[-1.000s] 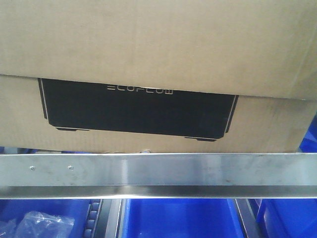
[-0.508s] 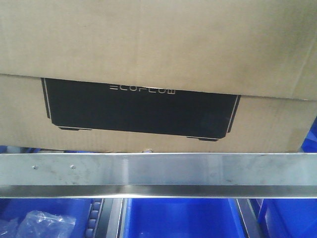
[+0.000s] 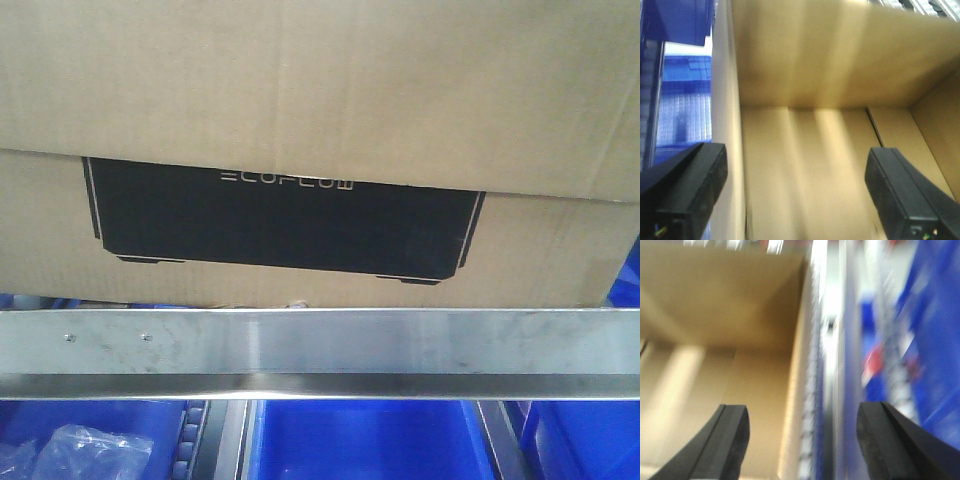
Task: Grab box from left shelf to table start
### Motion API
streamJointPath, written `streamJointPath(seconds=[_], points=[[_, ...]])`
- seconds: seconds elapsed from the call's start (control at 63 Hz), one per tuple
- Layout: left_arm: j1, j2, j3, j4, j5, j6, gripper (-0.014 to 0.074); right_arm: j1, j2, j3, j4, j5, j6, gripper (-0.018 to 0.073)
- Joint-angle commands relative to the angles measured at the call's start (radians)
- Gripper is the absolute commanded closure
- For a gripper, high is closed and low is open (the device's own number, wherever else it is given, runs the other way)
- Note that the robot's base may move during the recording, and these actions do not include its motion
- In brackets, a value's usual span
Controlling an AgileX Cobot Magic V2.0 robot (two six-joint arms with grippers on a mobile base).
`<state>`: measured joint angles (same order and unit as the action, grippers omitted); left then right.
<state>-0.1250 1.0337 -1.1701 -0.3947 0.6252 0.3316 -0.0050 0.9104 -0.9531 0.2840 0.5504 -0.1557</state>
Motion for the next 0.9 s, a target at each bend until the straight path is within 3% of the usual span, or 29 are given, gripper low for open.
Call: streamJointPath(seconds=[0.0, 0.349, 0.65, 0.825, 0.888], points=[[-0.009, 0.028, -0.073, -0.026, -0.057, 0.004, 0.0126, -0.006, 0.044, -0.083, 0.020, -0.028, -0.005, 0.0001], [-0.001, 0.162, -0.113, -0.026, -0.110, -0.051, 0.0134, -0.006, 0.236, -0.229, 0.031, 0.021, -0.005, 0.0001], [-0.001, 0.219, -0.123, -0.021, -0.151, -0.051, 0.0141, -0.006, 0.335, -0.297, 0.095, 0.073, -0.005, 0.0001], [-0.001, 0.262, -0.219, 0.062, -0.006, -0.055, 0.0141, -0.006, 0.344, -0.298, 0.095, 0.078, -0.005, 0.0001], [-0.001, 0.279, -0.260, 0.123, 0.061, -0.109, 0.0141, -0.006, 0.346, -0.298, 0.097, 0.078, -0.005, 0.0001]])
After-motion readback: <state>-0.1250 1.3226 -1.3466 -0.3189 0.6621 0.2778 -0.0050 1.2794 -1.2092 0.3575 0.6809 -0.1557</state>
